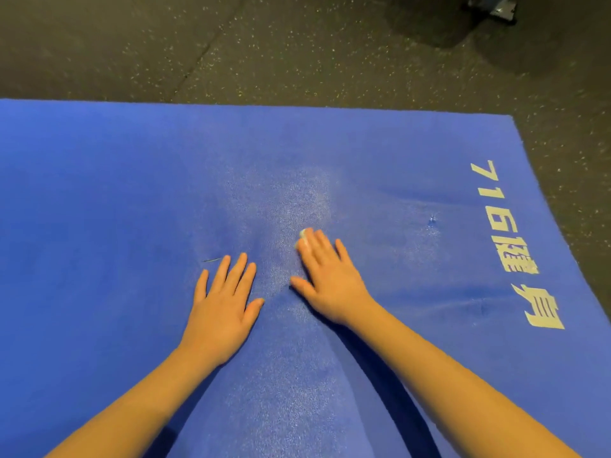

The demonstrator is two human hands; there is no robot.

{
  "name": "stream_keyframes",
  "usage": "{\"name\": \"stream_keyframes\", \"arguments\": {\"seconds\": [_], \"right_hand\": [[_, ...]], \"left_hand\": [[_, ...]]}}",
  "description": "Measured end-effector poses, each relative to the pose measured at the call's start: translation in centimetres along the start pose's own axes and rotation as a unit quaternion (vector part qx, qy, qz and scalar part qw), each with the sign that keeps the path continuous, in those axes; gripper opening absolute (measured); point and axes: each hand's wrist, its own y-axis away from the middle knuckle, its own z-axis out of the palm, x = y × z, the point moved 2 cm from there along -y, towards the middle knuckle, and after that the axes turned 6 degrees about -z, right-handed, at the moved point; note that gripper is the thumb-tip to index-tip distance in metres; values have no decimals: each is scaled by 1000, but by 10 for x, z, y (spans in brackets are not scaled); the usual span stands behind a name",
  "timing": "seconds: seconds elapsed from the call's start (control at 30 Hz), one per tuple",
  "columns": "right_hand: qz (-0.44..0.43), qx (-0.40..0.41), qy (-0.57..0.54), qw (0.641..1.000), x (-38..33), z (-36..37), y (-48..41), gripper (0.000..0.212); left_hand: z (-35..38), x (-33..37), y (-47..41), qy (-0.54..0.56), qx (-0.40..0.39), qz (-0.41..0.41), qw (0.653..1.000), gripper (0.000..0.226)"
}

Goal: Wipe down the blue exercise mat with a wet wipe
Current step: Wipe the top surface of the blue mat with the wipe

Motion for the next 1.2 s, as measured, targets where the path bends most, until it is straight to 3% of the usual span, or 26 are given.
{"name": "stream_keyframes", "arguments": {"seconds": [0.1, 0.23, 0.3, 0.43, 0.5, 0.67, 0.73, 0.87, 1.07, 1.2], "right_hand": [[-84, -18, 57, 995, 18, -9, -9, 84], [93, 42, 60, 993, 61, -31, -52, 71], [132, 51, 35, 989, 55, -32, -69, 70], [-59, 9, 56, 997, 30, -23, -70, 80], [-82, 11, 82, 993, 46, -29, -74, 81], [125, 72, 42, 989, 74, -47, -103, 68], [106, 71, 28, 991, 62, -45, -109, 72], [-16, 41, 88, 995, 63, -47, -111, 71], [170, 76, 41, 982, 99, -72, -154, 68], [32, 36, 74, 996, 81, -69, -161, 72]], "left_hand": [[0, -1, -3, -2, 0, 3, 1000, 75], [0, -4, -7, 19, 24, 19, 999, 70], [-4, -5, -16, 35, 36, 27, 998, 71], [-23, -3, -57, 31, 58, 50, 997, 67], [-33, -5, -79, 25, 47, 44, 998, 73], [-29, -12, -96, -34, 26, 48, 998, 70], [-28, -11, -95, -43, 35, 50, 997, 66], [-40, -16, -105, -42, 31, 82, 995, 75], [-62, -19, -141, -33, -20, 66, 997, 102], [-57, -14, -145, -45, -19, 68, 996, 100]]}}
